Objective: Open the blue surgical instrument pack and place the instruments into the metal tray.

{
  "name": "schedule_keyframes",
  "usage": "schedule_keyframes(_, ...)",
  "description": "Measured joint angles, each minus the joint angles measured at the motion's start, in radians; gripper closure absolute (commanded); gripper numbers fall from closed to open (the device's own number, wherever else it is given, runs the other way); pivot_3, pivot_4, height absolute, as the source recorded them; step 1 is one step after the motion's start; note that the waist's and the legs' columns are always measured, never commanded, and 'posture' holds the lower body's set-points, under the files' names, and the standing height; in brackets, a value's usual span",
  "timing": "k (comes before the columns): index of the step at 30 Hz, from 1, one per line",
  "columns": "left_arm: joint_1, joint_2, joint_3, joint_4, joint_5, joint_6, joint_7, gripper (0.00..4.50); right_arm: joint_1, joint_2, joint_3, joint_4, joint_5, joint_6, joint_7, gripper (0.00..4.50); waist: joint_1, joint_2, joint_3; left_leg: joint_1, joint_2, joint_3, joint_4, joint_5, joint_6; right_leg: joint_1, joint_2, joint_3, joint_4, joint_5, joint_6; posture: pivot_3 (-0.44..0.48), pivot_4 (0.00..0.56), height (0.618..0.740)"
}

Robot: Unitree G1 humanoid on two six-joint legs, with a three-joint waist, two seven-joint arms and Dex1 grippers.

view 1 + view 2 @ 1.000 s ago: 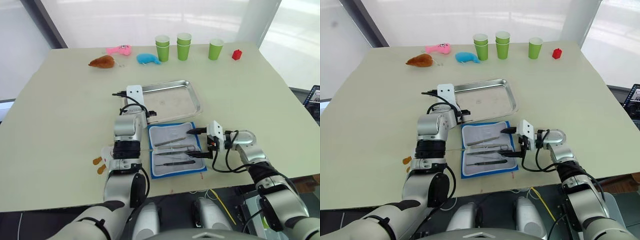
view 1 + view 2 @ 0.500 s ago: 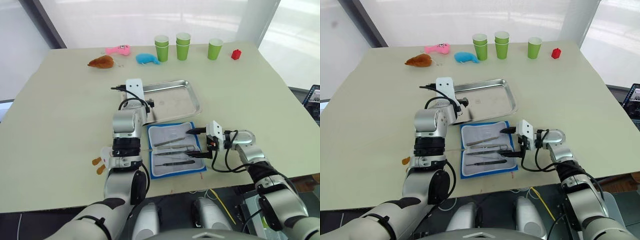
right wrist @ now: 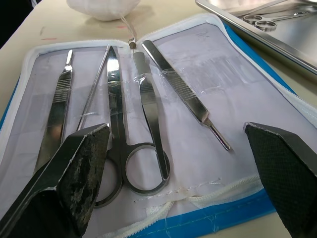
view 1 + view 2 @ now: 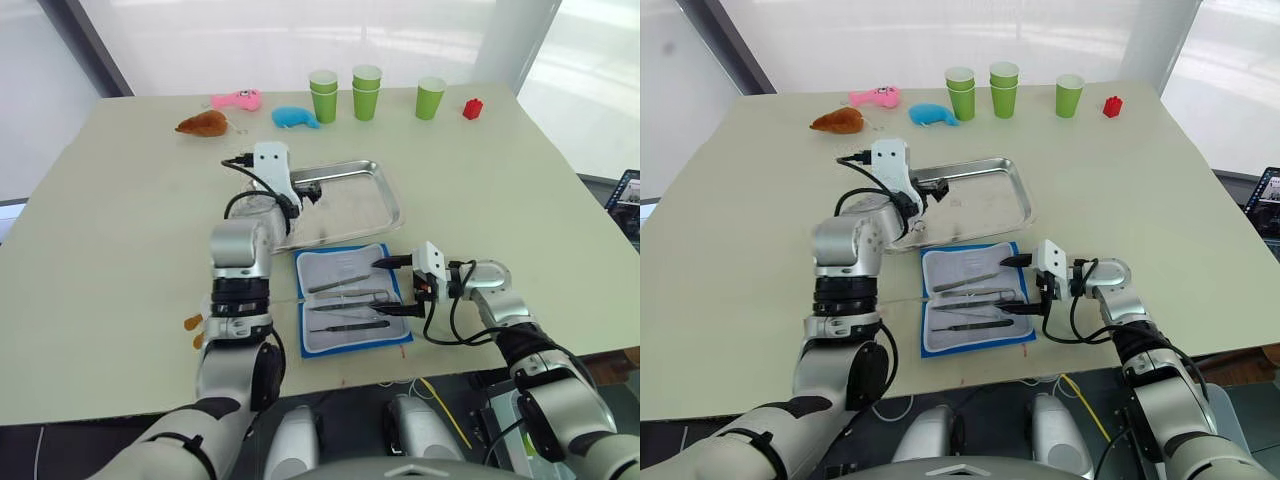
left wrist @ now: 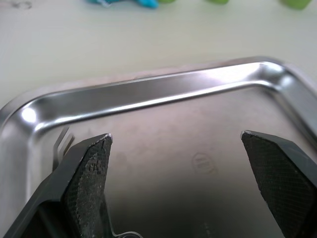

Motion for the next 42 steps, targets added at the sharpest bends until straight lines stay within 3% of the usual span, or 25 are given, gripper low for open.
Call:
schedule_keyframes(4,0.047,0.090,-0.028,-0.026,-0.058,-0.050,-0.177,0.09,0.000,-0.001,0.000,0.000,0.000,-0.001,0.000,0.00,0.000,0.000,0.000,0.000,0.000,-0.001,-0.001,0.001,-0.001,0.000,0.000,-0.001,0.000,0.000,0.000,0.000,0.150,0.740)
schedule_keyframes(9,0.112,0.298,-0.127,-0.044,-0.174,-0.184,-0.634,0.09,-0.001,0.001,0.000,0.001,-0.001,-0.002,-0.002,0.00,-0.002,0.000,0.000,0.000,0.000,0.000,-0.001,0.000,-0.001,0.000,0.000,-0.001,-0.001,0.000,0.000,0.000,0.150,0.740)
schedule_keyframes(13,0.119,0.373,-0.145,-0.040,-0.207,-0.239,-0.800,0.09,-0.002,0.002,0.000,0.003,-0.001,-0.003,-0.003,0.00,-0.001,0.000,0.001,0.000,0.000,-0.001,-0.001,0.000,-0.001,0.000,0.000,-0.001,-0.001,0.000,0.000,0.000,0.150,0.740)
schedule_keyframes(15,0.139,0.508,-0.193,0.004,-0.179,-0.407,-1.009,0.09,-0.003,0.005,0.001,0.004,-0.001,-0.003,-0.004,0.00,-0.003,-0.001,0.001,0.000,0.001,0.000,-0.002,0.000,0.000,-0.001,0.001,-0.001,-0.001,-0.001,-0.001,0.000,0.150,0.740)
schedule_keyframes(19,0.147,0.593,-0.208,0.087,-0.141,-0.596,-1.183,0.09,-0.002,0.001,0.000,0.005,-0.001,-0.003,-0.004,0.00,0.001,-0.002,0.001,0.000,0.001,0.000,-0.002,0.000,0.000,0.000,0.000,-0.001,-0.001,-0.001,-0.002,0.000,0.150,0.740)
schedule_keyframes(23,0.160,0.659,-0.209,0.101,-0.204,-0.666,-1.385,0.09,-0.004,0.006,0.002,0.005,-0.001,-0.004,-0.005,0.00,-0.003,-0.003,0.001,-0.001,0.001,0.000,-0.002,0.000,0.000,-0.003,0.001,-0.001,0.000,-0.002,-0.003,0.000,0.150,0.740)
schedule_keyframes(26,0.197,0.782,-0.232,0.088,-0.304,-0.679,-1.421,0.09,-0.004,0.006,0.002,0.004,-0.001,-0.004,-0.005,0.00,-0.002,-0.003,0.002,-0.001,0.002,0.000,-0.003,0.000,0.000,-0.003,0.002,0.000,0.000,-0.002,-0.003,0.000,0.150,0.740)
schedule_keyframes(30,0.252,1.024,-0.351,-0.001,-0.518,-0.713,-1.426,0.09,0.001,0.001,0.001,0.004,0.001,-0.004,-0.006,0.00,0.002,-0.003,0.006,-0.001,0.003,0.000,-0.003,0.000,0.000,-0.003,0.000,0.000,-0.001,-0.003,-0.004,0.000,0.150,0.740)
schedule_keyframes(32,0.272,1.091,-0.405,-0.027,-0.572,-0.765,-1.427,0.09,0.002,-0.002,0.000,0.003,0.003,-0.004,-0.005,0.00,0.006,-0.003,0.006,-0.001,0.003,0.000,-0.003,0.000,0.000,-0.003,-0.001,0.001,-0.001,-0.004,-0.006,0.000,0.150,0.740)
schedule_keyframes(42,0.267,1.104,-0.481,-0.050,-0.650,-0.843,-1.427,0.09,0.004,-0.006,-0.001,0.000,0.005,-0.006,0.005,0.00,0.012,-0.003,0.007,-0.001,0.003,0.002,-0.003,0.000,0.000,-0.004,0.002,0.000,-0.001,-0.005,-0.005,0.000,0.150,0.740)
